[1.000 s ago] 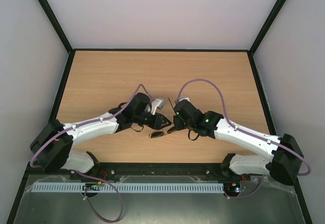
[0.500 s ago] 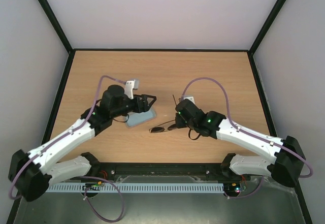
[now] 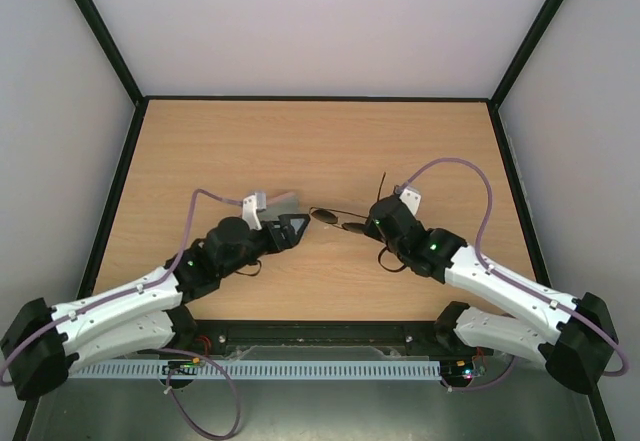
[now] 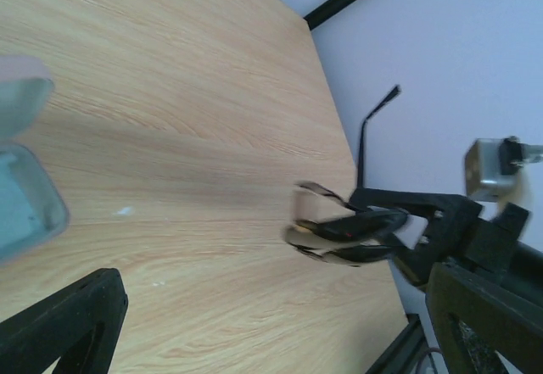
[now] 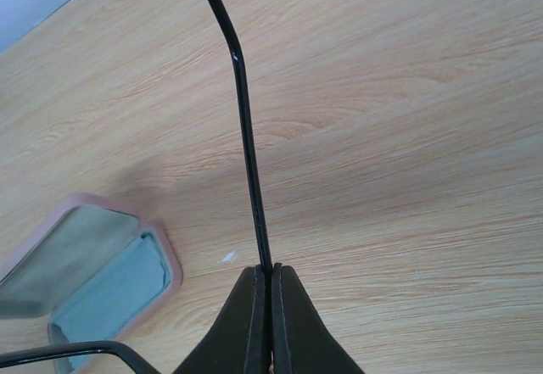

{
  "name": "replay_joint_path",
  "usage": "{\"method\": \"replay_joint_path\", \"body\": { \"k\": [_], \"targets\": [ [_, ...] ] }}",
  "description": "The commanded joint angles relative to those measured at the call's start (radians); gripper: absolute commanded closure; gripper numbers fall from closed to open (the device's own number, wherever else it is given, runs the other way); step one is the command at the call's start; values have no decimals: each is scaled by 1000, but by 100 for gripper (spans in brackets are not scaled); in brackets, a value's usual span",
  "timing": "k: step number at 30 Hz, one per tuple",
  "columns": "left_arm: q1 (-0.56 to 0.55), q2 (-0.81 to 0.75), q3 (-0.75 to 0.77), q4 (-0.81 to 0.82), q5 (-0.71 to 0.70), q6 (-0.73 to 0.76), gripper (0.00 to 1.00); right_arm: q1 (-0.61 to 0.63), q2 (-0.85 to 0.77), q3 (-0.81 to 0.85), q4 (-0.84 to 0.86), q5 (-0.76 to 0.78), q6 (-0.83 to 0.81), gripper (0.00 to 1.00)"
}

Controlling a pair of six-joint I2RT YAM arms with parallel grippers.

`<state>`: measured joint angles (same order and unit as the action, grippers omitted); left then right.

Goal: Organize the sunglasses
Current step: Fold the sunglasses.

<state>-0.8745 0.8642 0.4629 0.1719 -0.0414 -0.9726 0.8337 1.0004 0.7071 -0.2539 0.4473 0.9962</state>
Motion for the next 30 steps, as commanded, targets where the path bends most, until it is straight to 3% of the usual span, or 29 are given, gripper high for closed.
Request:
{"method": "replay_joint_path", "body": {
  "k": [1, 6, 16, 30],
  "targets": [
    [-97, 49, -21, 244, -197, -81, 1, -3, -3, -52, 75, 63, 129, 99],
    [-168, 65, -86, 401, -298, -95, 1, -3, 10, -69, 104, 47, 145, 99],
    [-191, 180, -123, 631, -300, -108, 0, -9, 47, -50, 125, -5, 165, 99],
    [-191, 307, -93, 697, -304, -117, 1, -8, 44, -66, 165, -53, 159, 99]
  ]
}}
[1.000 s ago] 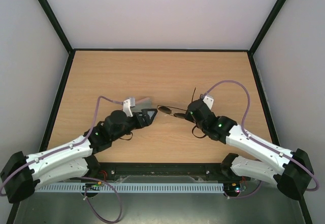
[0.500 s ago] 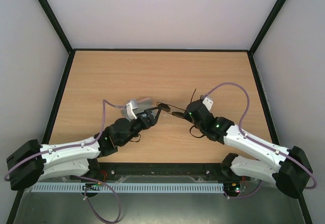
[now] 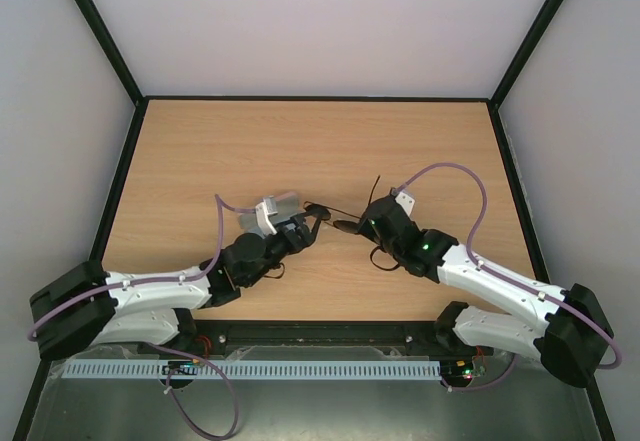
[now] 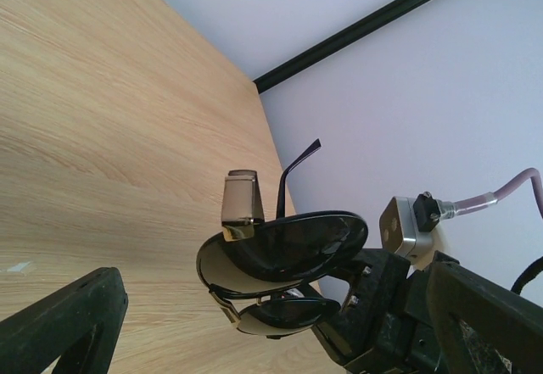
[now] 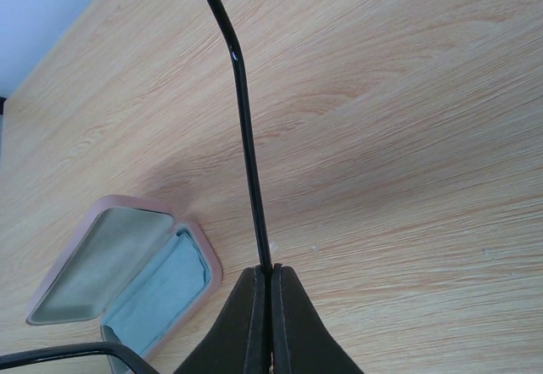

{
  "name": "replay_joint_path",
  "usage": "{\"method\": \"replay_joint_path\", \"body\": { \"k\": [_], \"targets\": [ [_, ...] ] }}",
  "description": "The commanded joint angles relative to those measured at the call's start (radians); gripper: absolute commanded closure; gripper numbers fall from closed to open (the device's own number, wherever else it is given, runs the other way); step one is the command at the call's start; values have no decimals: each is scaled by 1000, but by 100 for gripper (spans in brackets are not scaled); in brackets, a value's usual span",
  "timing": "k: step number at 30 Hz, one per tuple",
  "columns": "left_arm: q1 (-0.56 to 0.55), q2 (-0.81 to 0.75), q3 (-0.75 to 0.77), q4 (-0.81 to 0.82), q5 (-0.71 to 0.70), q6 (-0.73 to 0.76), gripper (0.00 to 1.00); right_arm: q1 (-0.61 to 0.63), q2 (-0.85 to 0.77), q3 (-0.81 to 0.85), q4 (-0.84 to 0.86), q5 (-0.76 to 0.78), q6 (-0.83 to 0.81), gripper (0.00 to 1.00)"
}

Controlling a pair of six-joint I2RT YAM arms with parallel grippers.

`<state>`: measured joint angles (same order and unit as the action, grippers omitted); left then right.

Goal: Organize the sunglasses
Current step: Fold the sunglasses.

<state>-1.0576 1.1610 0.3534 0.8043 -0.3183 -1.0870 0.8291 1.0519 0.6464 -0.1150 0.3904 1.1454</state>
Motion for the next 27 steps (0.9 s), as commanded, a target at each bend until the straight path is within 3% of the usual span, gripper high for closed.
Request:
{"method": "replay_joint_path", "body": {
  "k": [1, 22, 27],
  "targets": [
    [-9, 15, 19, 68, -29, -2, 0, -4, -5, -9, 33, -1, 7, 99],
    [-3, 68, 85, 46, -5, 14, 1, -4, 26, -8, 53, -39, -43, 99],
    [4, 77, 88, 44, 9, 7, 6, -3, 19, -9, 52, -34, -42, 99]
  ]
}}
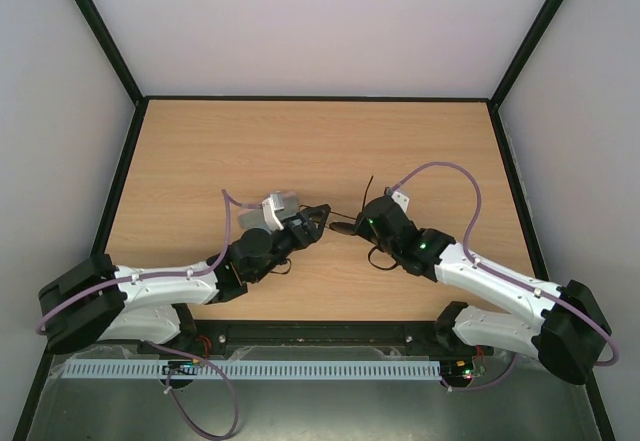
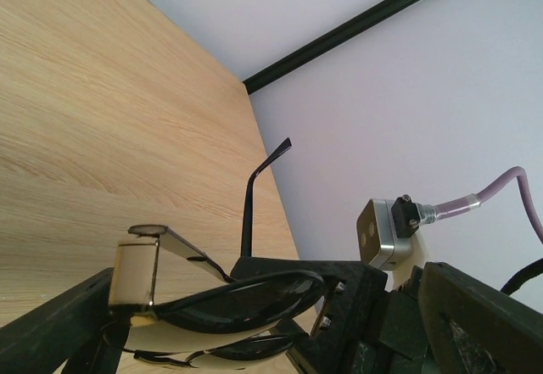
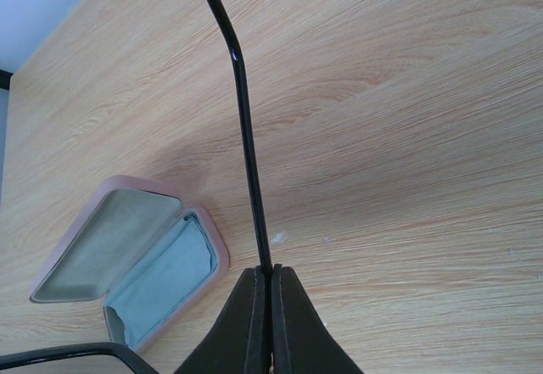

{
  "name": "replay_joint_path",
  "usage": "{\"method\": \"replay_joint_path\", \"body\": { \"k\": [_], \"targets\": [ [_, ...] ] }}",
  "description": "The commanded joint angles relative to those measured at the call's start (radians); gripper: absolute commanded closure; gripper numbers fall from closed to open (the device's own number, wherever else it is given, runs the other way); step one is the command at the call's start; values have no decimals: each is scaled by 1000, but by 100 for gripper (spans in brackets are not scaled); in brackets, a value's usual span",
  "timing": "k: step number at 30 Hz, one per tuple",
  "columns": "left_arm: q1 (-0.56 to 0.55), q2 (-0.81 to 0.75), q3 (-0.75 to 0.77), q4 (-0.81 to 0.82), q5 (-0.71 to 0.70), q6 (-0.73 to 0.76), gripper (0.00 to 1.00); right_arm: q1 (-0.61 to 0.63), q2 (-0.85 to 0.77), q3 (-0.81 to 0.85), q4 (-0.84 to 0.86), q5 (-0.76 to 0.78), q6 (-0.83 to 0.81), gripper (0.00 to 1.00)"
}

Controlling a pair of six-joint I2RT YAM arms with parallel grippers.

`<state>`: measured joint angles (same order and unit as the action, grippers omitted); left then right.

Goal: Organize the sunglasses
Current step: Fold the sunglasses.

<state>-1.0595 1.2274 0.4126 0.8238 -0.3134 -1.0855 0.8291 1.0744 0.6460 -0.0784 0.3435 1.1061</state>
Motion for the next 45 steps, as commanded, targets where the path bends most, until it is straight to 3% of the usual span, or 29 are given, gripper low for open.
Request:
{"method": "replay_joint_path", "body": {
  "k": [1, 18, 36, 40, 45],
  "targets": [
    [7, 12, 29, 21, 6, 4, 8, -4, -5, -8, 17, 14, -3, 99],
    [11, 18, 49, -10, 11, -5, 29, -4, -20, -13, 20, 11, -9, 99],
    [20, 17, 50, -31, 14, -7, 37, -3, -9, -23, 39, -2, -19, 99],
    [23, 8, 47, -39, 10, -5, 37, -3, -9, -23, 40, -4, -20, 96],
    [28, 0, 45, -43, 8, -4, 37, -2, -12, -22, 41, -5, -21, 84]
  ]
}}
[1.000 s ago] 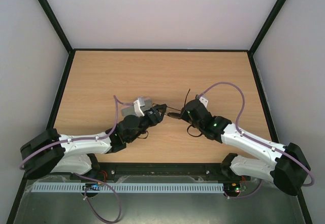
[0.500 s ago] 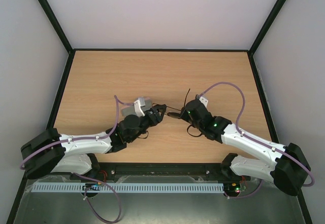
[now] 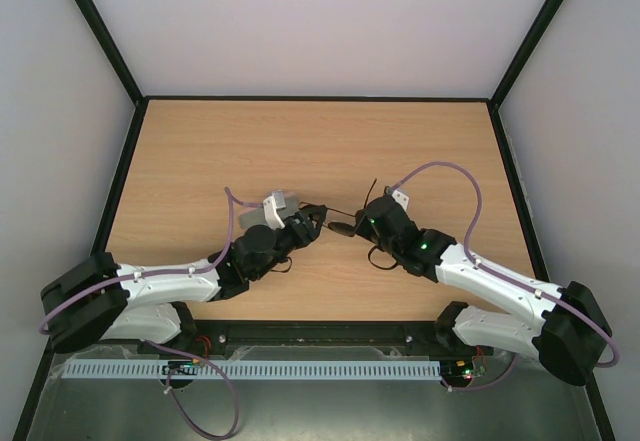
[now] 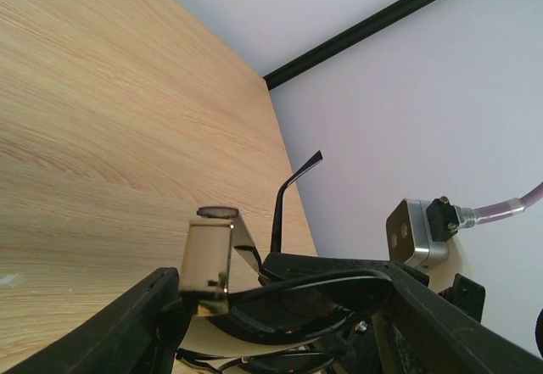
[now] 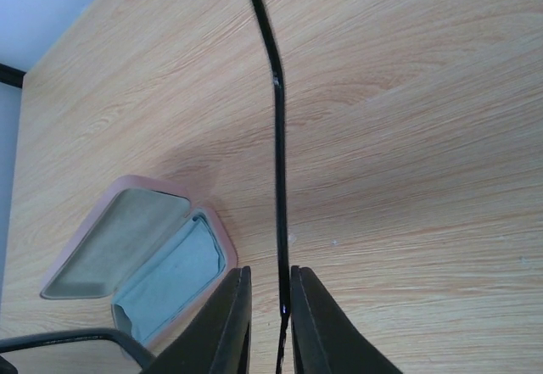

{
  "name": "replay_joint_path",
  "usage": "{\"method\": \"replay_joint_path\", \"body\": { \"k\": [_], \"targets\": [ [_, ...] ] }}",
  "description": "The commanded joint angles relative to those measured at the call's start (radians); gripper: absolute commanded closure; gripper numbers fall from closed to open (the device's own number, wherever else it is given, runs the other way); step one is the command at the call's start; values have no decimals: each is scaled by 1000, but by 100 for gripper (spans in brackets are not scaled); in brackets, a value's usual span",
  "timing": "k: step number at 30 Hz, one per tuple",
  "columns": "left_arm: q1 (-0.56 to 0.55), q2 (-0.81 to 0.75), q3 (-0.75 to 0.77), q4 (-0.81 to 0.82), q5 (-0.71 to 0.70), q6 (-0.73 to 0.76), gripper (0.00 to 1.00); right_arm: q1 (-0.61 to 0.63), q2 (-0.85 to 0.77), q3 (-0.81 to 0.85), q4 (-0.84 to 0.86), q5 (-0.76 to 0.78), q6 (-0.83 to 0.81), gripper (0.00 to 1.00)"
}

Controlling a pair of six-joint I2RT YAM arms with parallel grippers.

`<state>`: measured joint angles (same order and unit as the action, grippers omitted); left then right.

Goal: Organize the sunglasses
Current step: Fold the sunglasses.

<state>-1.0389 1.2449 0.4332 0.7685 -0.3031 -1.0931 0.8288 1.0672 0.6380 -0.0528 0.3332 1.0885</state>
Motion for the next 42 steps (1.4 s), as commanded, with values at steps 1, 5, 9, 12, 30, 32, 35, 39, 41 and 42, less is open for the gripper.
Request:
{"method": "replay_joint_path", "body": {
  "k": [1, 5, 9, 12, 30, 32, 35, 39, 41, 42],
  "targets": [
    [7, -18, 24, 12, -2, 4, 38, -1, -6, -14, 16, 5, -4, 82],
    [9, -23, 24, 7, -2, 5, 38, -2, -11, -16, 15, 6, -6, 71],
    [10, -30, 22, 3, -4, 7, 38, -2, -26, -19, 14, 9, -9, 65],
    [10, -34, 20, 1, -6, 7, 38, -2, -38, -20, 13, 15, -9, 61],
    [17, -73, 4, -26, -13, 21, 39, -2, -207, -25, -144, 91, -29, 62],
    [17, -83, 7, -44, -12, 30, 39, -2, -257, -43, -165, 95, -29, 64],
    [24, -105, 14, -77, 11, 55, 39, 0, -337, -49, -219, 121, -38, 64],
    [40, -145, 39, -149, 100, 125, 39, -1, -403, -23, -306, 139, -76, 63],
    [47, -165, 49, -179, 149, 163, 38, -2, -418, -10, -338, 135, -91, 62],
    [49, -184, 53, -209, 174, 180, 38, -1, -424, -7, -350, 132, -97, 62]
  ]
}}
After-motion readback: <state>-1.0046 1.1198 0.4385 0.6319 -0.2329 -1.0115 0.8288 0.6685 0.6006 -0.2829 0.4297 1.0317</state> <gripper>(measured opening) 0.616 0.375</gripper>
